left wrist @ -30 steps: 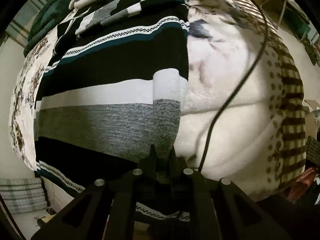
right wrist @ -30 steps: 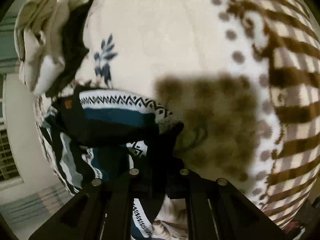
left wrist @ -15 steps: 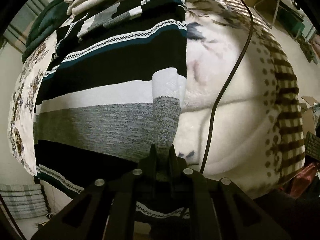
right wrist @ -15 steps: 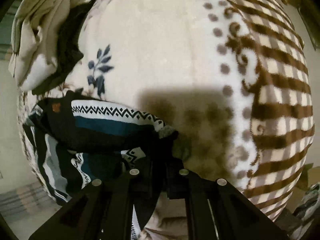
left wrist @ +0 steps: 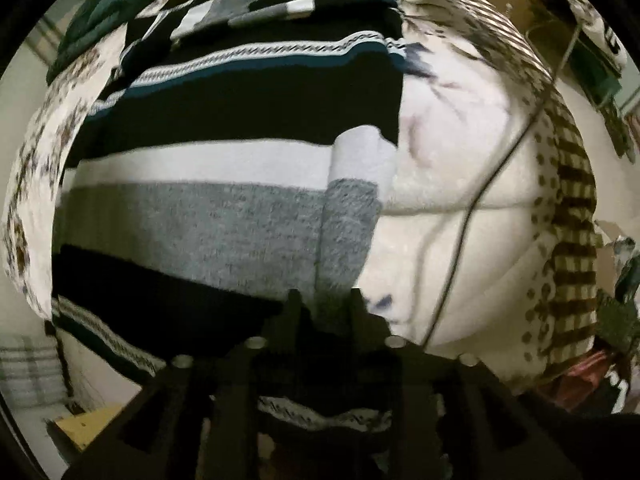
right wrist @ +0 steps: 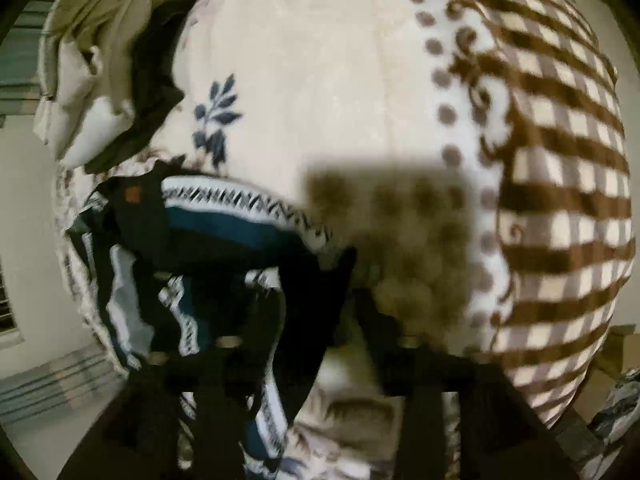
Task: Fold small clothes
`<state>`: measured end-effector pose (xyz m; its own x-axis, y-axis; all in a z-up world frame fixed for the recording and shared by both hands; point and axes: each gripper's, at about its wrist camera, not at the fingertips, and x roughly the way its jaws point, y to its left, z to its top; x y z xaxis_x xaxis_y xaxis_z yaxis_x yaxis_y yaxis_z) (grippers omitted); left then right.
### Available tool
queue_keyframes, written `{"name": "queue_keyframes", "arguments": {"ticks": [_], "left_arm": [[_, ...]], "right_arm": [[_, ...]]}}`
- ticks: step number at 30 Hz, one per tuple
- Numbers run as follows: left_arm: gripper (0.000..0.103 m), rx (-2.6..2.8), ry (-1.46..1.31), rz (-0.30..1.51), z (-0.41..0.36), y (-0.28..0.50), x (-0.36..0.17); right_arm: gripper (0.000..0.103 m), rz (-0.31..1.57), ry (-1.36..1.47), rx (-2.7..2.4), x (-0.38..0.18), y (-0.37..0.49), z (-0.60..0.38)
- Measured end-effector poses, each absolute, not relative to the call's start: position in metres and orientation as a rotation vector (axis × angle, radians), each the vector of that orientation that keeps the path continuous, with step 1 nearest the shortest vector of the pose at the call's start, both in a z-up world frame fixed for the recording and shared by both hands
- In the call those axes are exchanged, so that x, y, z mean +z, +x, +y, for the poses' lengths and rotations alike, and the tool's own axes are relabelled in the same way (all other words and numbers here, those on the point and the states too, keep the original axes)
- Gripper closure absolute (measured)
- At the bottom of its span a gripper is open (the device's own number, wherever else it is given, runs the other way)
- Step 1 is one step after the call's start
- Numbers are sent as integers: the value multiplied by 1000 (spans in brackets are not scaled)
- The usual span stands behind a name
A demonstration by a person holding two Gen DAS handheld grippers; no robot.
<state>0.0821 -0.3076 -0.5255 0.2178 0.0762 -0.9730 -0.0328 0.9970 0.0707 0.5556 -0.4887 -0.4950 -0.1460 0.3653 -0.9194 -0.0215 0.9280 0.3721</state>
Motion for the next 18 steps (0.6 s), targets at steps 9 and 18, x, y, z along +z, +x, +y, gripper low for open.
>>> {"name": "queue_keyframes", "arguments": {"ticks": [9, 18], "left_arm": [[44, 133, -73, 1406, -299, 61, -516], [44, 124, -18, 1479, -323, 103, -576]], "right_arm": [[9, 1747, 316, 449, -497, 515, -487], [7, 1746, 336, 457, -508, 510, -484]]}}
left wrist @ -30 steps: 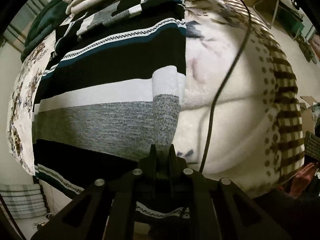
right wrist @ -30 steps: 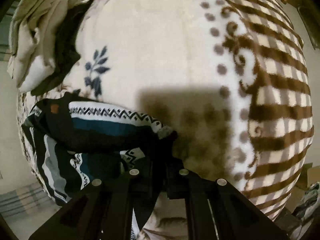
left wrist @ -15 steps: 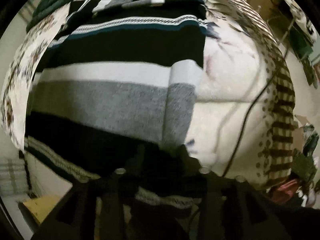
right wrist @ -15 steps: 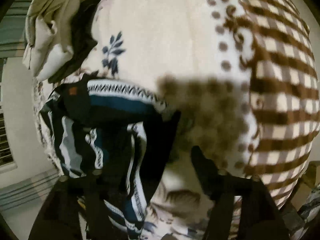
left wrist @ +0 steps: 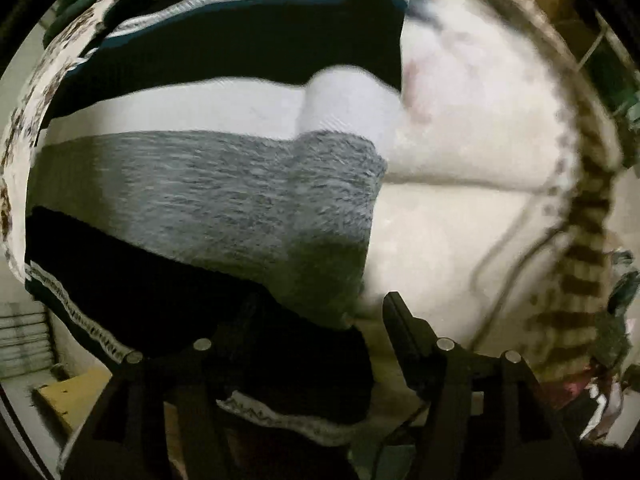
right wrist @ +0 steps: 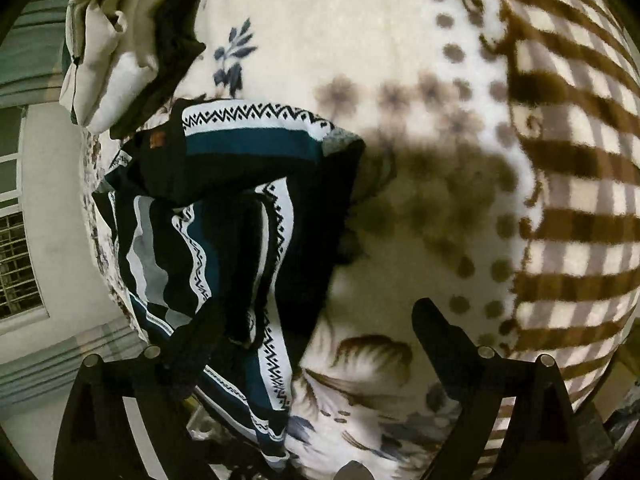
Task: Fold small clothes
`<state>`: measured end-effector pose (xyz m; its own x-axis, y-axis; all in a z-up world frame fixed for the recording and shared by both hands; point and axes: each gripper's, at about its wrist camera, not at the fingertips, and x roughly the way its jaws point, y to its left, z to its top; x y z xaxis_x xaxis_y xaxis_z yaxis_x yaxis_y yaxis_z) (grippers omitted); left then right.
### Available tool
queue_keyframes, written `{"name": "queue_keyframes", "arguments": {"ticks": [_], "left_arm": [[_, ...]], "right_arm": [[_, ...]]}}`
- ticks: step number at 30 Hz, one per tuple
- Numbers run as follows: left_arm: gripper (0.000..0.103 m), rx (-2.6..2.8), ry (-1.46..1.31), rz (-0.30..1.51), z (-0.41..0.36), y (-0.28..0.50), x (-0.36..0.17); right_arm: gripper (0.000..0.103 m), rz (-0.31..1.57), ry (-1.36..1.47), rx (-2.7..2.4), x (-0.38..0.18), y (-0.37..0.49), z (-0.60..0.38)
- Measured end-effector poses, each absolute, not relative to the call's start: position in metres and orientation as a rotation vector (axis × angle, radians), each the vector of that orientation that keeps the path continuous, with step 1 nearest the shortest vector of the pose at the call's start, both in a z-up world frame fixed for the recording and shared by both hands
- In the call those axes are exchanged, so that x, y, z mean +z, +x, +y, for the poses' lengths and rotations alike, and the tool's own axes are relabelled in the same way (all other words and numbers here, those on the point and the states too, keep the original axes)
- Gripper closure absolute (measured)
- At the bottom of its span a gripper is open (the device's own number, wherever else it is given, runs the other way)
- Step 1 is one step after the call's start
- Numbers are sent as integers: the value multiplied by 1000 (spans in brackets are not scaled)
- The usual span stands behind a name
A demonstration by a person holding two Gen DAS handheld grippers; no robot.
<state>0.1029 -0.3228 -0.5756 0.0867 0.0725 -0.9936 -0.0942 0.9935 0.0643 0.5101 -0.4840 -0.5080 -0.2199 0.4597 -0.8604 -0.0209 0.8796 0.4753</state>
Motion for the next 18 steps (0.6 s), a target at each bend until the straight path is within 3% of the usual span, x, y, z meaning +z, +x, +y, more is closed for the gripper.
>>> {"name": "queue_keyframes", "arguments": {"ticks": [1, 2, 3, 4, 7, 9, 10, 11, 12, 13, 18], "left_arm": [[48, 136, -23, 1470, -321, 106, -577], [73, 148, -29, 1447, -319, 108, -574], [89, 164, -23, 1431, -316, 110, -570], [96, 170, -18, 1424, -311, 112, -566], [97, 171, -27, 1392, -297, 111, -552], [97, 166, -12, 1376, -288, 108, -541], [97, 166, -9, 1369, -287, 106, -536], [97, 165, -7, 1361, -281, 105, -529], [97, 165, -5, 1355, -278, 105, -524], [97, 163, -9, 1344, -271, 105, -515], [97, 180, -56, 1289, -235, 111, -474]], "right_arm": [[7, 1745, 348, 463, -509, 513, -485], [7, 1743, 367, 465, -510, 515, -484], [7, 1739, 397, 470, -512, 517, -481], [7, 1739, 414, 475, -514, 520, -480], [7, 1741, 466, 477, -524, 527, -471], [17, 1743, 509, 454, -531, 529, -468], [51, 1739, 534, 443, -532, 529, -467], [74, 1742, 538, 438, -532, 529, -467], [77, 1742, 534, 414, -530, 528, -467], [86, 1731, 535, 409, -526, 527, -467], [89, 1675, 470, 405, -485, 521, -454]]}}
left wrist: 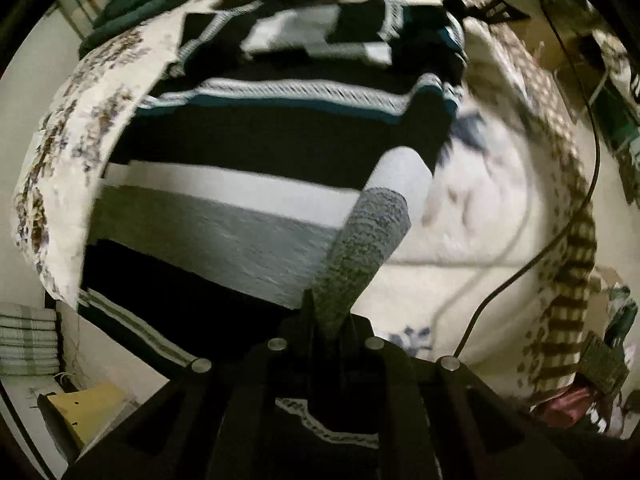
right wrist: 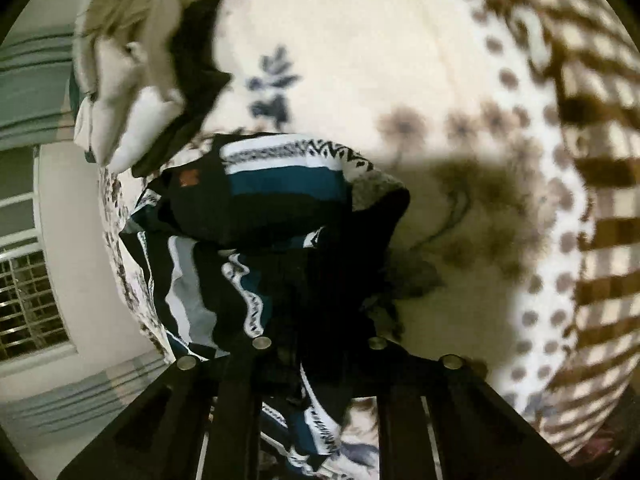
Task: Fold small clothes
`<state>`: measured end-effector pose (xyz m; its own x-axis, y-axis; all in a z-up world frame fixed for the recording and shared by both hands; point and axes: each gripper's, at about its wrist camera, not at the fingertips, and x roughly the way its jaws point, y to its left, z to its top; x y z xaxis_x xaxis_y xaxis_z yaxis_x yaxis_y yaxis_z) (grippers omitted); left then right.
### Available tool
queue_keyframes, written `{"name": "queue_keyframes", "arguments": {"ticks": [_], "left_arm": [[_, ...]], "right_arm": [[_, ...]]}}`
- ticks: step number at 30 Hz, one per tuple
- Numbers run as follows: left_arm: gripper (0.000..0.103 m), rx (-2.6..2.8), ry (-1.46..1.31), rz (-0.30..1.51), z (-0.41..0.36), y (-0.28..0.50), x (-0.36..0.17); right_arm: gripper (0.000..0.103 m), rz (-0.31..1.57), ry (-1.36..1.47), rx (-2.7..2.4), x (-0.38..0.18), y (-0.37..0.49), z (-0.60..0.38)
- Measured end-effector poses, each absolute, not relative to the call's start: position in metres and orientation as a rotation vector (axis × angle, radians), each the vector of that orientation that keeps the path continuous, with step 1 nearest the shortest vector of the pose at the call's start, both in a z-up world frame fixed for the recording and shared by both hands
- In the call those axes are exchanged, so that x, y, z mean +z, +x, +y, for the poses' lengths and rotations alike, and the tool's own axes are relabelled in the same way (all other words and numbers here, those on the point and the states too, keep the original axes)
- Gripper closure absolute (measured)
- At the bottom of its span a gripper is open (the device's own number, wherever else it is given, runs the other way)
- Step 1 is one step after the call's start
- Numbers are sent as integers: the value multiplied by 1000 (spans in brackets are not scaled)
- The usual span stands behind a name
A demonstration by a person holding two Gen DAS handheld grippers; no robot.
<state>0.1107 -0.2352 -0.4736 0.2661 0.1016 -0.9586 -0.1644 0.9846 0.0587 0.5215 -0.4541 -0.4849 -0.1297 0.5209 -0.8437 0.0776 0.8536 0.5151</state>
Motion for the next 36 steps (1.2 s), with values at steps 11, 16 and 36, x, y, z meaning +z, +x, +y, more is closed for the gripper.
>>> {"name": "queue_keyframes", "arguments": {"ticks": [11, 16, 36], "left_arm": [[97, 210, -338, 1237, -103, 112, -427], [97, 221, -477, 1235, -18, 106, -436], [63, 191, -689, 1398, 149, 40, -550]], "right_arm": [[90, 1612, 327, 376, -383, 531, -322], [90, 1603, 225, 392, -366, 544, -197], [35, 1766, 133, 398, -471, 528, 27]]}}
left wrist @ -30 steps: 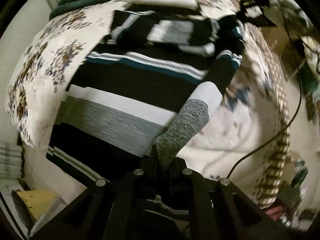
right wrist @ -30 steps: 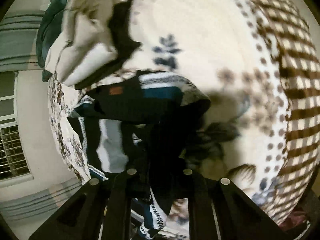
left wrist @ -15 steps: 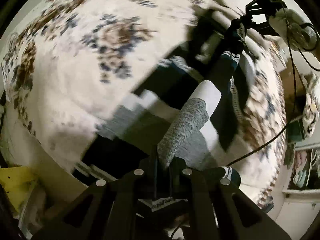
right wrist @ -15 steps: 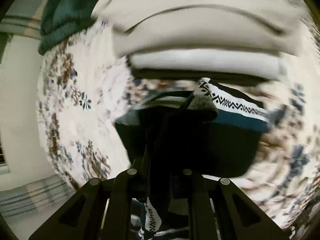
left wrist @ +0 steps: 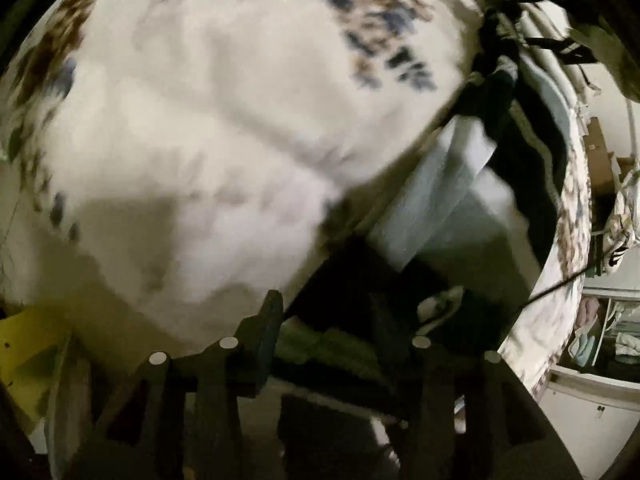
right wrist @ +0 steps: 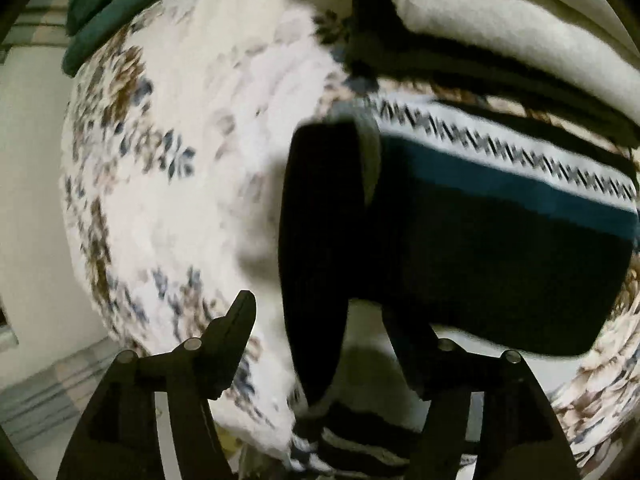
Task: Fold small clothes
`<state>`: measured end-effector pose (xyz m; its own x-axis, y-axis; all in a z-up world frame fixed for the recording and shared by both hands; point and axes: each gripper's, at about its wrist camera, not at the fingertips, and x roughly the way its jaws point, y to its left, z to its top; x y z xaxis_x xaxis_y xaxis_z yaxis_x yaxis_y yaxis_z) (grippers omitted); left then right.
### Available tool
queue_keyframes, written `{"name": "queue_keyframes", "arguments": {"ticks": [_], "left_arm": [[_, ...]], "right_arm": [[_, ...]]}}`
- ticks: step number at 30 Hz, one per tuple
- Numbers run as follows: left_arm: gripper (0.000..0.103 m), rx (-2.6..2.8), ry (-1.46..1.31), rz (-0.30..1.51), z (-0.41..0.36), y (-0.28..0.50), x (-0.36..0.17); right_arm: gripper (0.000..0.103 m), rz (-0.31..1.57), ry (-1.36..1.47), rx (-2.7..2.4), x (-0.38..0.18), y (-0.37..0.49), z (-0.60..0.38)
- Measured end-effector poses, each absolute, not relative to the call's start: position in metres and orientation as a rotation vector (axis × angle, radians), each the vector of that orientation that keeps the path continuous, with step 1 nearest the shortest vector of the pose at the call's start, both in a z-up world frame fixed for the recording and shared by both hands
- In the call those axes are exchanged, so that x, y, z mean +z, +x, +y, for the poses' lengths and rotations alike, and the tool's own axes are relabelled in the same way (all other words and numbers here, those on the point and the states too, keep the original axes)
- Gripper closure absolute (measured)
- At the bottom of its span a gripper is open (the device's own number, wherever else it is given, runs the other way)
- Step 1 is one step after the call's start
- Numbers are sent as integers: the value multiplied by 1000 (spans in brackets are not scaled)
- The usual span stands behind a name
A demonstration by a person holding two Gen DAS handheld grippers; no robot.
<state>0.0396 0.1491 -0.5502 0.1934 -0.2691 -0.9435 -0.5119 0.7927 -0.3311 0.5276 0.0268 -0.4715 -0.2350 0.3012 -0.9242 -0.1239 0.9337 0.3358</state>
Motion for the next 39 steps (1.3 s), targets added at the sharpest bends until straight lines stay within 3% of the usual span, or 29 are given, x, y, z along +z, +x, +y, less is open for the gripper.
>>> {"name": "queue_keyframes", "arguments": {"ticks": [2, 7, 12, 15, 17, 19, 20, 21, 28, 33, 37, 38, 39], "left_arm": [[63, 208, -704, 1414, 159, 27, -549], [63, 268, -727, 1437, 179, 6, -540], [63, 261, -765, 1411, 178, 9, -527], [52, 229, -796, 1416, 164, 24, -533], [50, 194, -781, 1440, 149, 35, -542], [56, 180, -715, 1473, 132, 44, -556], [79, 178, -658, 1490, 124, 45, -562], [87, 184, -590, 1518, 116, 46, -566], [84, 223, -429, 1564, 140, 36, -558], [86, 296, -446, 1533, 166, 44, -521], [73, 249, -535, 1391, 165, 85, -480], [59, 227, -557, 1353, 164, 101, -471], [52, 209, -574, 1313, 163, 119, -463]], "right_arm": [[27, 1783, 152, 422, -464, 518, 17], [21, 1792, 185, 476, -440, 476, -17], [20, 1825, 186, 477, -434, 406, -72], [20, 1876, 165, 433, -453, 350, -103], [20, 1953, 197, 417, -475, 312, -118], [20, 2043, 237, 379, -507, 262, -135], [20, 2063, 237, 364, -516, 246, -140], [20, 2090, 237, 343, -532, 220, -146], [20, 2166, 129, 324, -584, 134, -146], [20, 2140, 102, 379, -572, 124, -142], [21, 2039, 213, 396, -533, 155, -157], [21, 2003, 239, 394, -522, 166, -162], [21, 1960, 269, 394, -510, 181, -169]]}}
